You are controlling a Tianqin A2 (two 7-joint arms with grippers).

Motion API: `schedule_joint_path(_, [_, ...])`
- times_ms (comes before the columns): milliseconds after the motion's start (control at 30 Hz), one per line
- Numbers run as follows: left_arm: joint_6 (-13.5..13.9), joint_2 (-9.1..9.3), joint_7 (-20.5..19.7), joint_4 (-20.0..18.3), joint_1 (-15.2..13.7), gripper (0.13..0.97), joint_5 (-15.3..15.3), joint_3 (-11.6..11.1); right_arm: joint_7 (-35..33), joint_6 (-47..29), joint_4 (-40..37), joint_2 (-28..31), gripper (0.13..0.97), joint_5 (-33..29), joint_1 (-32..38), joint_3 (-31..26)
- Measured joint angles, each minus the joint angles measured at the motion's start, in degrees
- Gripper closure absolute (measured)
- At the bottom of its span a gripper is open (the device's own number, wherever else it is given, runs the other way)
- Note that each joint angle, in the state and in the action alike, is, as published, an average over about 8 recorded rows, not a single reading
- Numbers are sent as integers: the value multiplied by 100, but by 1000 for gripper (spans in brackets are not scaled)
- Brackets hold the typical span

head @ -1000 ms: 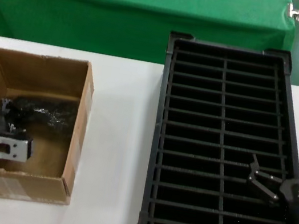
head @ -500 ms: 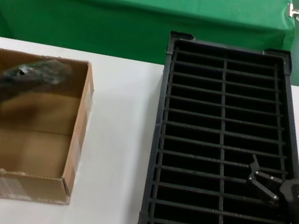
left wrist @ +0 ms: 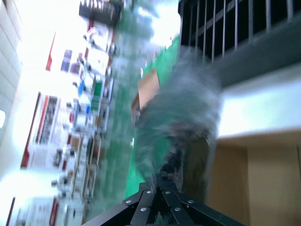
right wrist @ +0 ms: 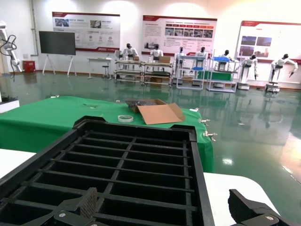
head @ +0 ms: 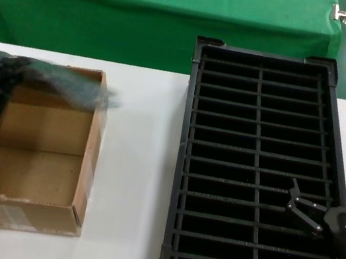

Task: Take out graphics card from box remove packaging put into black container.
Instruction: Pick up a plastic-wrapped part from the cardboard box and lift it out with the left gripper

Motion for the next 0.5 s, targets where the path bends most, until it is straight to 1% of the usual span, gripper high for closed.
schedule_joint_path(133, [-116,-119,130,-201,93,958,-452,242,0,0,0,0,129,0,0,0])
schedule_joint_path(400, [-278,-153,379,-274,117,958,-1110,905,0,0,0,0,129,0,0,0])
schedule_joint_path(500, [-328,-182,470,-272,102,958,-1360,1118,0,0,0,0,129,0,0,0])
